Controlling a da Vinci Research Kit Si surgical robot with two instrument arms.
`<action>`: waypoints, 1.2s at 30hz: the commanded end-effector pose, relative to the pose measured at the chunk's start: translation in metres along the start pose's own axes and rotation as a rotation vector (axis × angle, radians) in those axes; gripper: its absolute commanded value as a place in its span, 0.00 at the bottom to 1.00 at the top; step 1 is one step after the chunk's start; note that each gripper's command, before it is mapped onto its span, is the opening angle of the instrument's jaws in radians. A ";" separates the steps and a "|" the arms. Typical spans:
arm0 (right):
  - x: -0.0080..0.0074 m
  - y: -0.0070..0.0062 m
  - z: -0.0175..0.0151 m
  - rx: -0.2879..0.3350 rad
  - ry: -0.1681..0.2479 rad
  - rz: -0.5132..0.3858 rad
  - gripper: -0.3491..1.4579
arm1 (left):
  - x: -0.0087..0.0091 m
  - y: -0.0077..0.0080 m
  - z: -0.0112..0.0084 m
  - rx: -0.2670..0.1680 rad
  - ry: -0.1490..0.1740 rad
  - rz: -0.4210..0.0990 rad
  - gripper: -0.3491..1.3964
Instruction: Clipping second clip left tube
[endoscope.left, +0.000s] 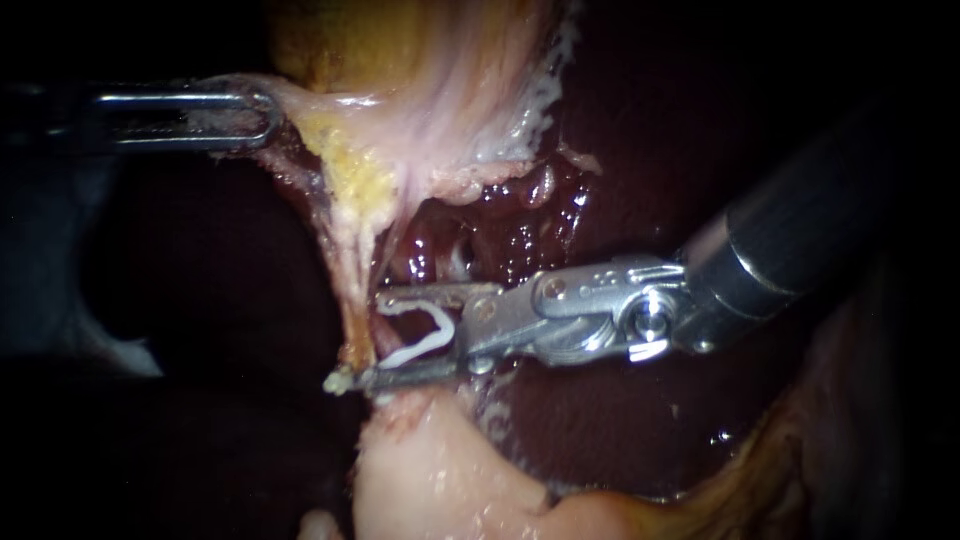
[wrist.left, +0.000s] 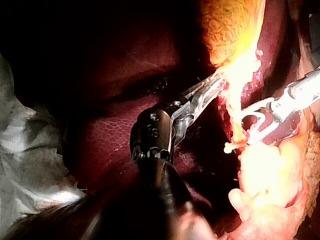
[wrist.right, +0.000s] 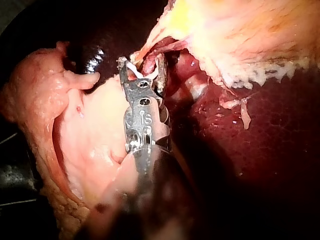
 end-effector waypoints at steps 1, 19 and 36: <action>0.0000 0.0000 -0.0001 0.001 0.000 -0.001 0.45 | 0.0000 0.0000 0.0000 0.001 0.000 0.000 0.00; -0.0010 -0.0007 -0.0062 -0.001 -0.001 0.000 0.46 | 0.0000 0.0000 -0.0001 0.000 0.000 0.000 0.00; 0.0009 -0.0032 -0.0090 0.032 0.030 0.017 0.47 | 0.0000 0.0000 0.0000 0.001 0.000 0.000 0.00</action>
